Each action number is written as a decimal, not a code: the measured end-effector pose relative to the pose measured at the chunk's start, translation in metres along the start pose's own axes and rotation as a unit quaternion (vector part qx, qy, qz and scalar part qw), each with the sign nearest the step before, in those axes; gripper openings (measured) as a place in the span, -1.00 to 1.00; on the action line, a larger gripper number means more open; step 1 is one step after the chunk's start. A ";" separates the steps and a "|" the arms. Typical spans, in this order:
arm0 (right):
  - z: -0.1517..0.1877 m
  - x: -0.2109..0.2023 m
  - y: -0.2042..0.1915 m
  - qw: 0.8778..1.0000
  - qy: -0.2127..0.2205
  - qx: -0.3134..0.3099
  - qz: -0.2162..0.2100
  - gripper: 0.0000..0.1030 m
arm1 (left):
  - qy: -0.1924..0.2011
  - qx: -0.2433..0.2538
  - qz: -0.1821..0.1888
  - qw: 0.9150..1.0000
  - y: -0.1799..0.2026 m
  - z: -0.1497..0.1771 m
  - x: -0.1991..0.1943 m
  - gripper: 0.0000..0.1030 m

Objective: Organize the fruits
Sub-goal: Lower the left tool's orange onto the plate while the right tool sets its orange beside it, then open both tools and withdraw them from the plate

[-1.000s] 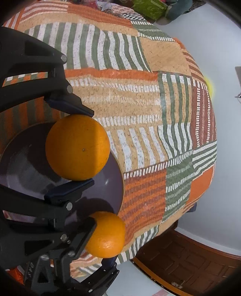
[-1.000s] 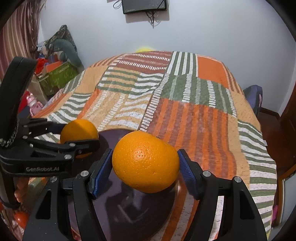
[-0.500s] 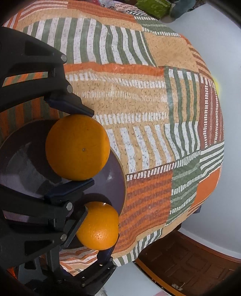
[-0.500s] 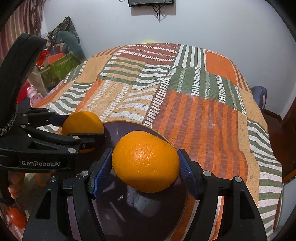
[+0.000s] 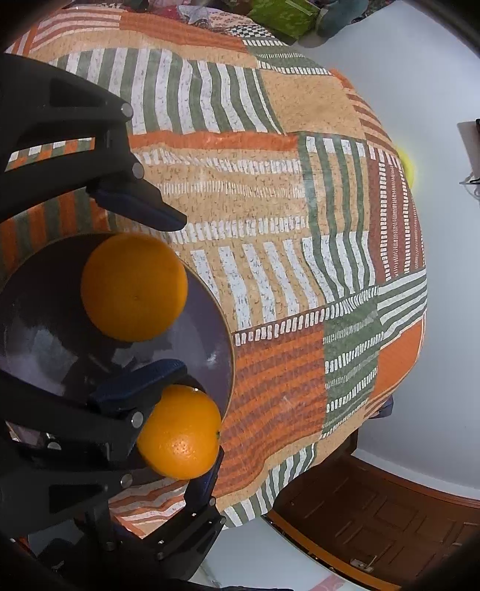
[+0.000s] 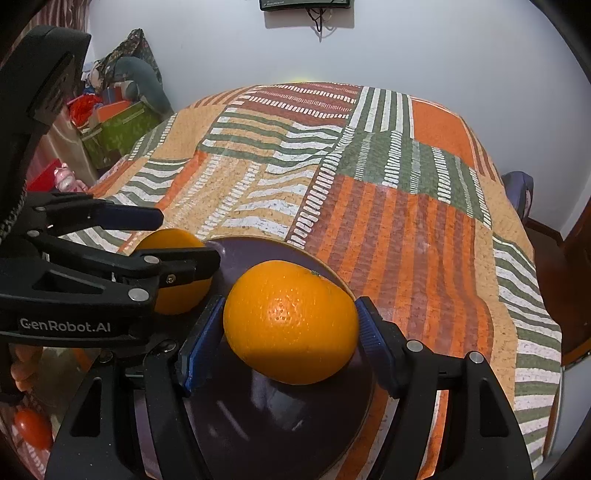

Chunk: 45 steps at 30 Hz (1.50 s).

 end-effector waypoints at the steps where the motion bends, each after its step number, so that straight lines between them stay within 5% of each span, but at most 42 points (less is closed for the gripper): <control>1: 0.000 0.000 0.000 1.000 -0.001 0.000 0.000 0.31 | 0.002 0.001 -0.002 1.000 0.000 0.000 -0.002 0.39; 13: -0.008 -0.053 0.010 0.999 0.037 0.015 0.014 0.48 | 0.048 -0.008 -0.012 0.999 -0.002 0.019 -0.074 0.39; 25: 0.005 -0.136 0.006 0.997 0.070 0.022 0.019 0.54 | 0.087 0.022 -0.012 0.996 0.038 0.060 -0.161 0.39; 34: 0.039 -0.179 -0.009 0.997 0.071 0.020 0.022 0.54 | 0.094 0.025 -0.001 0.995 0.063 0.108 -0.200 0.42; 45: 0.108 -0.189 -0.022 0.999 0.018 0.027 0.017 0.54 | 0.053 0.054 0.002 0.997 0.079 0.180 -0.209 0.43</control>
Point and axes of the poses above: each gripper's, at about its wrist camera, not at the fingertips, and x roughly the way its jaws point, y to its right, z to its underside, the point moved 6 cm from there along x, roughly the way its jaws point, and after that the axes turned 13 degrees about z, right-handed, at the moved point
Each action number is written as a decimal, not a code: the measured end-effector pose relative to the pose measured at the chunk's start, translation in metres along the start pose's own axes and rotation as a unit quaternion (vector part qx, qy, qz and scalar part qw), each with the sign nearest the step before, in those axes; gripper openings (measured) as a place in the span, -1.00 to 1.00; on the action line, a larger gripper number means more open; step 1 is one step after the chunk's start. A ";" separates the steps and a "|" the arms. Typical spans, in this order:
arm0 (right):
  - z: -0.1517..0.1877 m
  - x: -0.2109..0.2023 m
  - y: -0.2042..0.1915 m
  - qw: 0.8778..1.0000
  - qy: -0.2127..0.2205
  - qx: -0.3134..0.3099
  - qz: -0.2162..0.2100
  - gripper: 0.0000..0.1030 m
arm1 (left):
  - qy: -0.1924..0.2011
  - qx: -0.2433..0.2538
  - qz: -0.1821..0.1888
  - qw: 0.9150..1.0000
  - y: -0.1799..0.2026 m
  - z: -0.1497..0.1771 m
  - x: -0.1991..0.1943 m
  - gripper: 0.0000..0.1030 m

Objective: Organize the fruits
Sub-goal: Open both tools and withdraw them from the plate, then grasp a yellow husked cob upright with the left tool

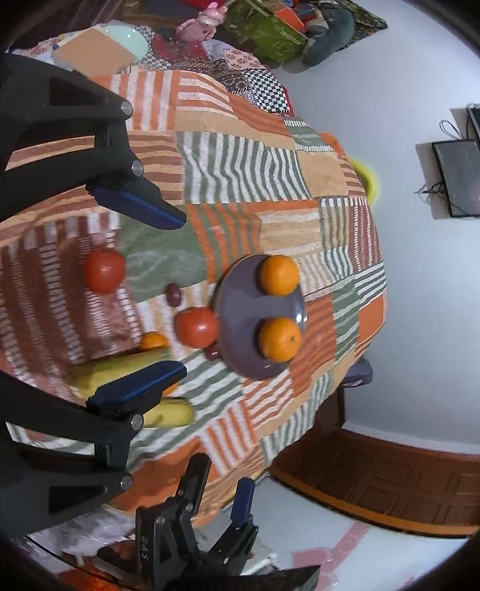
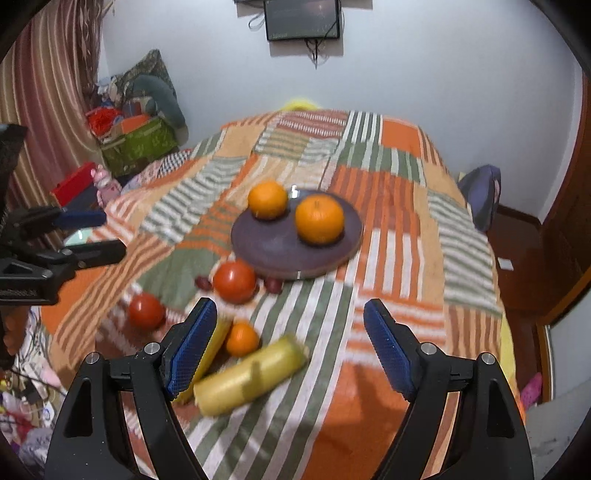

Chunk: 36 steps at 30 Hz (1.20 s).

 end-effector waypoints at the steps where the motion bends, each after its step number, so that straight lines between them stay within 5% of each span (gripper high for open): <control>1: 0.006 0.002 -0.003 1.000 -0.006 -0.002 0.001 0.54 | -0.004 0.003 0.002 1.000 0.002 0.005 0.000 0.43; 11: 0.062 0.035 -0.035 0.996 -0.084 -0.025 -0.014 0.54 | -0.016 -0.020 0.012 1.000 0.003 0.038 0.001 0.43; 20: 0.074 0.047 -0.056 0.993 -0.101 -0.041 -0.034 0.68 | -0.032 -0.037 0.016 0.999 -0.001 0.049 0.011 0.43; 36: 0.085 0.030 -0.010 0.995 -0.093 -0.018 -0.037 0.66 | -0.101 -0.027 0.073 0.992 0.042 0.054 0.079 0.43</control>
Point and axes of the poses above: each gripper's, at about its wrist camera, not at the fingertips, and x roughly the way its jaws point, y to its right, z to its underside, the point moved 6 cm from there along x, roughly the way its jaws point, and after that the axes turned 13 degrees about z, right-handed, at the moved point
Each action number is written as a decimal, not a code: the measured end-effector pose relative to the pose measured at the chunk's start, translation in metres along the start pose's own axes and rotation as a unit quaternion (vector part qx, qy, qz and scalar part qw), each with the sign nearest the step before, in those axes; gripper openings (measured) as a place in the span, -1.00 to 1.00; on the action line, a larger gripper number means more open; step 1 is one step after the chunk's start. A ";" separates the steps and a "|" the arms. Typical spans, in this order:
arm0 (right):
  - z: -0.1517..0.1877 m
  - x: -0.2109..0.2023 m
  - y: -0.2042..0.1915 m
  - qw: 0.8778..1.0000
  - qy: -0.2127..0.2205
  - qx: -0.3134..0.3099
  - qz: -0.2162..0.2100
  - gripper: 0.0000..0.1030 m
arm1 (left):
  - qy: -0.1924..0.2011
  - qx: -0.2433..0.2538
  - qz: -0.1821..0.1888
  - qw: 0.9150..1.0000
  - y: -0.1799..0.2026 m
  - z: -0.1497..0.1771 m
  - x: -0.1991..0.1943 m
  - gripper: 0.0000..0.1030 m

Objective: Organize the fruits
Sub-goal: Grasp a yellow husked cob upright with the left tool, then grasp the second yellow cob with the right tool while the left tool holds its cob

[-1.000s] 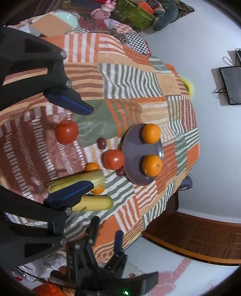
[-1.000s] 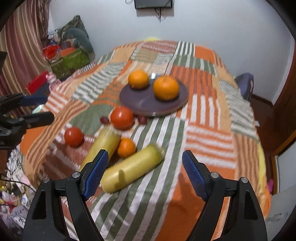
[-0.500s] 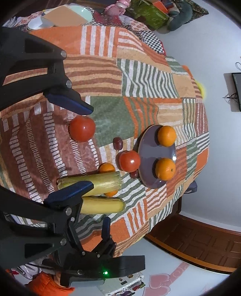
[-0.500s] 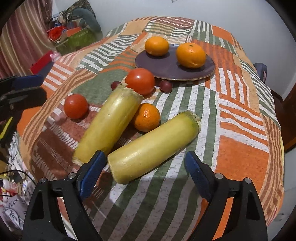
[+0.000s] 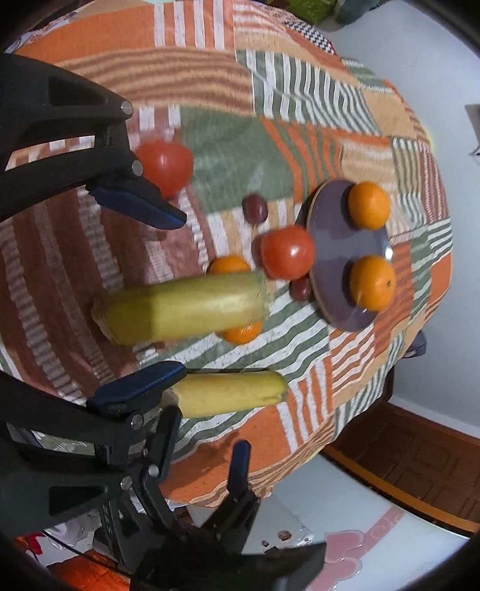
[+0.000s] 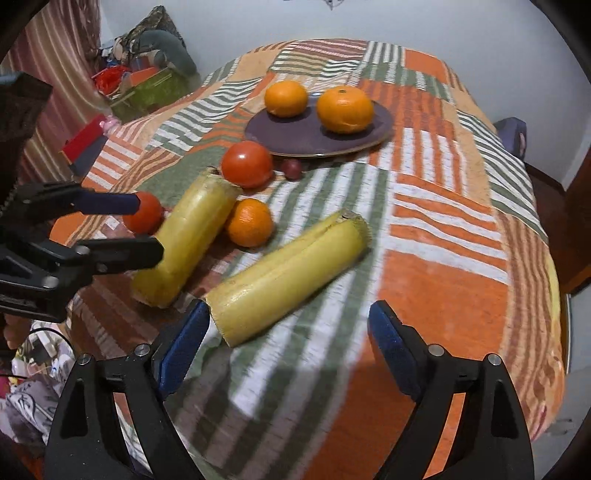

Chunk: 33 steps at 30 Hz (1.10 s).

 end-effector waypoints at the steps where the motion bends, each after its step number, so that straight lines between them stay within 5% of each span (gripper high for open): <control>1: 0.001 -0.001 0.004 1.000 0.000 0.000 0.007 0.66 | -0.003 0.001 -0.001 1.000 0.001 0.000 0.004 0.43; 7: 0.016 0.003 0.033 0.996 -0.011 -0.008 0.086 0.66 | -0.018 -0.001 -0.006 1.000 0.000 0.000 0.023 0.27; 14: 0.006 -0.013 0.034 0.998 0.015 0.017 0.060 0.66 | -0.033 -0.029 0.021 0.999 -0.007 0.002 0.040 -0.14; 21: -0.022 -0.013 0.021 0.997 0.042 0.037 0.047 0.66 | -0.023 -0.035 0.025 0.999 -0.007 -0.003 0.040 -0.25; 33: -0.027 0.035 0.011 0.995 -0.014 0.097 -0.002 0.47 | -0.019 -0.040 0.034 0.998 -0.011 -0.001 0.035 -0.26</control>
Point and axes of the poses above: each gripper's, at about its wrist camera, not at the fingertips, and x roughly the way its jaws point, y to its right, z to its underside, the point moved 6 cm from there along x, roughly the way its jaws point, and after that the axes turned 13 degrees about z, right-handed, at the moved point
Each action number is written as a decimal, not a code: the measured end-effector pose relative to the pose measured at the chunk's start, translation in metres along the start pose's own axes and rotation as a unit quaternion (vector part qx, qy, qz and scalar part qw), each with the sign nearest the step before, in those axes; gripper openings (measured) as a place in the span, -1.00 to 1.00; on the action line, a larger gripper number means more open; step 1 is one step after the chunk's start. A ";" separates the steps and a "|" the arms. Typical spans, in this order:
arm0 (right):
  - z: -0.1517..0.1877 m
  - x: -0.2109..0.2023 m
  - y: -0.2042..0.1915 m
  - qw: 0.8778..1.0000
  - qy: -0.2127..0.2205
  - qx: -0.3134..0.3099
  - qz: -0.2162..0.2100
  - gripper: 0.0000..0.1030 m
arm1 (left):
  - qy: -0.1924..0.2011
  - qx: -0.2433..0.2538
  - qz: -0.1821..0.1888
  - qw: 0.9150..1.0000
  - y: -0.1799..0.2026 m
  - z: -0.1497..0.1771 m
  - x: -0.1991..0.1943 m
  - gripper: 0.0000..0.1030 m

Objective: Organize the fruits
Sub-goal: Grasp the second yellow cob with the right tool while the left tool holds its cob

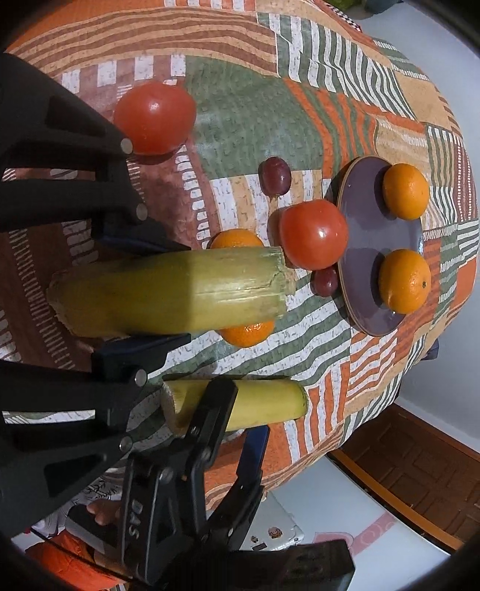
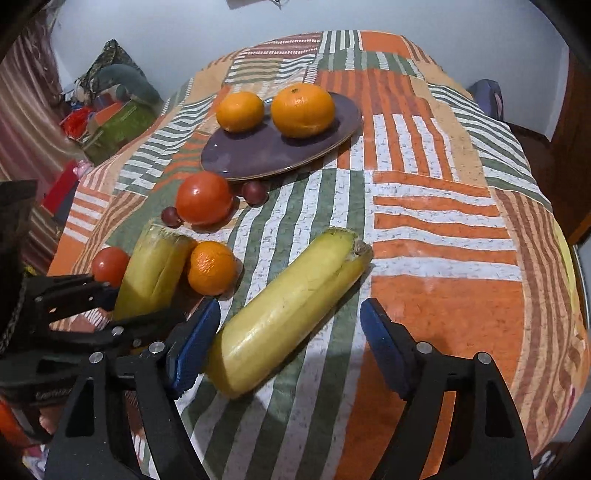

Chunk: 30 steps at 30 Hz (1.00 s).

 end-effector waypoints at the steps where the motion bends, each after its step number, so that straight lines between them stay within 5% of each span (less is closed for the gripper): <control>1: 0.000 0.001 -0.001 1.000 0.000 0.000 0.002 0.45 | 0.000 0.001 -0.001 1.000 0.000 0.000 0.000 -0.26; 12: 0.005 -0.006 0.008 0.999 -0.014 -0.013 -0.041 0.01 | -0.001 0.001 0.002 1.000 -0.001 -0.002 0.001 -0.26; 16: 0.005 -0.016 0.012 0.998 -0.013 -0.047 -0.026 -0.16 | 0.001 0.000 0.001 1.000 -0.001 -0.002 0.001 -0.26; 30: 0.000 0.006 -0.004 0.999 -0.008 -0.041 -0.024 -0.05 | 0.012 -0.011 0.018 1.000 -0.002 -0.009 -0.009 -0.26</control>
Point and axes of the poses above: each gripper's, at about its wrist camera, not at the fingertips, and x roughly the way its jaws point, y to its right, z to its underside, the point moved 6 cm from there along x, roughly the way its jaws point, and after that the axes turned 13 degrees about z, right-handed, at the moved point
